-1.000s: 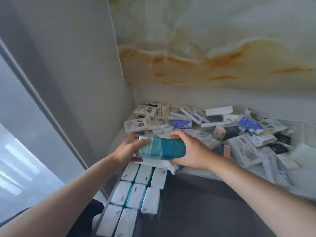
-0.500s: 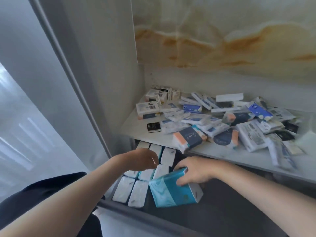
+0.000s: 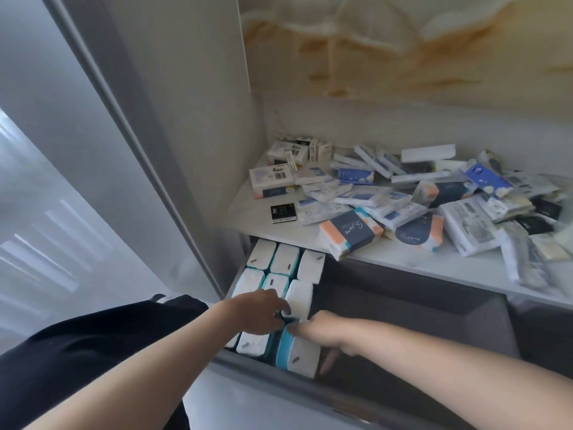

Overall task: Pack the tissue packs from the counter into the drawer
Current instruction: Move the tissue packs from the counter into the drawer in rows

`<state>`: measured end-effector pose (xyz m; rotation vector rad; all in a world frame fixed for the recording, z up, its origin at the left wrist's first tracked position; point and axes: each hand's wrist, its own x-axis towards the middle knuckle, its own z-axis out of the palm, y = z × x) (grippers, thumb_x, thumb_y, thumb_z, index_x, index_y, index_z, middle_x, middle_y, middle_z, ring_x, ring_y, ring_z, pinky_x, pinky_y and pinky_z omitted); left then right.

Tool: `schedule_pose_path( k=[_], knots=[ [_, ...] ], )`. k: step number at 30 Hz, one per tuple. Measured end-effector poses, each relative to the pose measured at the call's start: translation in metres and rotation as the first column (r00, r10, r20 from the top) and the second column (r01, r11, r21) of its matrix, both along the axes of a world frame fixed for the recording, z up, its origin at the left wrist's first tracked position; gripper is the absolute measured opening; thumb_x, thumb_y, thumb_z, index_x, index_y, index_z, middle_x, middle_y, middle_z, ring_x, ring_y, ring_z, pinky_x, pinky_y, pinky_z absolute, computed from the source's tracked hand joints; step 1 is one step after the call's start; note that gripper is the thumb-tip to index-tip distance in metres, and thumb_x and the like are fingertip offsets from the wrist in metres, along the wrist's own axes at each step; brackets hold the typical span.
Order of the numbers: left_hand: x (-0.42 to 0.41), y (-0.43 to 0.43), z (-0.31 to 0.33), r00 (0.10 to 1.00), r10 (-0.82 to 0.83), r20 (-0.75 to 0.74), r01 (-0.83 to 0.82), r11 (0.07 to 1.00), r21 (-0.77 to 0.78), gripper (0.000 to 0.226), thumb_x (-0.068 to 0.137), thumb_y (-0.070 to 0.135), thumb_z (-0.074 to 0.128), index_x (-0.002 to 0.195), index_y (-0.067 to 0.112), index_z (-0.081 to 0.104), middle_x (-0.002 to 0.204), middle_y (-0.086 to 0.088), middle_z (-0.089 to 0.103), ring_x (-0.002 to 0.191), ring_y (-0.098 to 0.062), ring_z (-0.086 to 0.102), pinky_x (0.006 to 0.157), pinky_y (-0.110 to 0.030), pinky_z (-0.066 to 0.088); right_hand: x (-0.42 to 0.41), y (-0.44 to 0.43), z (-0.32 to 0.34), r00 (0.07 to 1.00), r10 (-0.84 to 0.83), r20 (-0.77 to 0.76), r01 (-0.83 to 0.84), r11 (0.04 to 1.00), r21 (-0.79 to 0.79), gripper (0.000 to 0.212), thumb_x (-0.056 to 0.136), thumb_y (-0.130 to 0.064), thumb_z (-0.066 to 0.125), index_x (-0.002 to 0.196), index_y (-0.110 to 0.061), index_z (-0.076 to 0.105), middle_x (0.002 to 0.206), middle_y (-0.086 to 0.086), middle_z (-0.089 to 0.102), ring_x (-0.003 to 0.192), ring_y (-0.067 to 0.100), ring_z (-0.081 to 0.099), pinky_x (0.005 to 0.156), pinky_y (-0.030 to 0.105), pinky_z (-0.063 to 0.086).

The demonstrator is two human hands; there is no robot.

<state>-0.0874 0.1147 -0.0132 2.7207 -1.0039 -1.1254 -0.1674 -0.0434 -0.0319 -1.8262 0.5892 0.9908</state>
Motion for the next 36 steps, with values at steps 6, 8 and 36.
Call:
schedule_pose_path(
  k=[6, 8, 36],
  knots=[
    [-0.003, 0.009, -0.018, 0.997, -0.067, 0.039, 0.068, 0.998, -0.013, 0.078, 0.077, 0.066, 0.064, 0.144, 0.04, 0.034, 0.138, 0.004, 0.034, 0.13, -0.017, 0.03, 0.106, -0.044, 0.038, 0.01, 0.007, -0.028, 0.999, -0.052, 0.003, 0.052, 0.997, 0.05, 0.043, 0.089, -0.008, 0.06, 0.131, 0.002, 0.053, 0.117, 0.018, 0.066, 0.089, 0.024, 0.073, 0.073, 0.036, 0.062],
    [-0.005, 0.008, -0.023, 0.988, -0.102, 0.117, 0.104, 0.995, -0.009, 0.089, 0.073, 0.065, 0.071, 0.146, 0.034, 0.031, 0.137, 0.003, 0.034, 0.127, -0.019, 0.033, 0.102, -0.038, 0.041, 0.009, 0.009, -0.031, 1.0, -0.025, 0.0, 0.025, 1.0, -0.016, 0.032, 0.09, -0.005, 0.062, 0.12, 0.001, 0.056, 0.101, 0.014, 0.068, 0.079, 0.021, 0.071, 0.078, 0.041, 0.062],
    [0.057, -0.099, 0.014, 0.889, 0.335, 0.313, -0.11, 0.817, -0.565, 0.038, 0.085, 0.024, 0.065, 0.121, 0.022, 0.055, 0.115, 0.001, 0.058, 0.105, -0.02, 0.055, 0.084, -0.03, 0.046, 0.066, -0.113, 0.037, 0.358, 0.757, 0.546, 0.194, 0.512, -0.837, 0.047, 0.068, -0.027, 0.069, 0.112, -0.021, 0.052, 0.117, 0.005, 0.049, 0.108, 0.028, 0.053, 0.079, 0.035, 0.045]
  ],
)
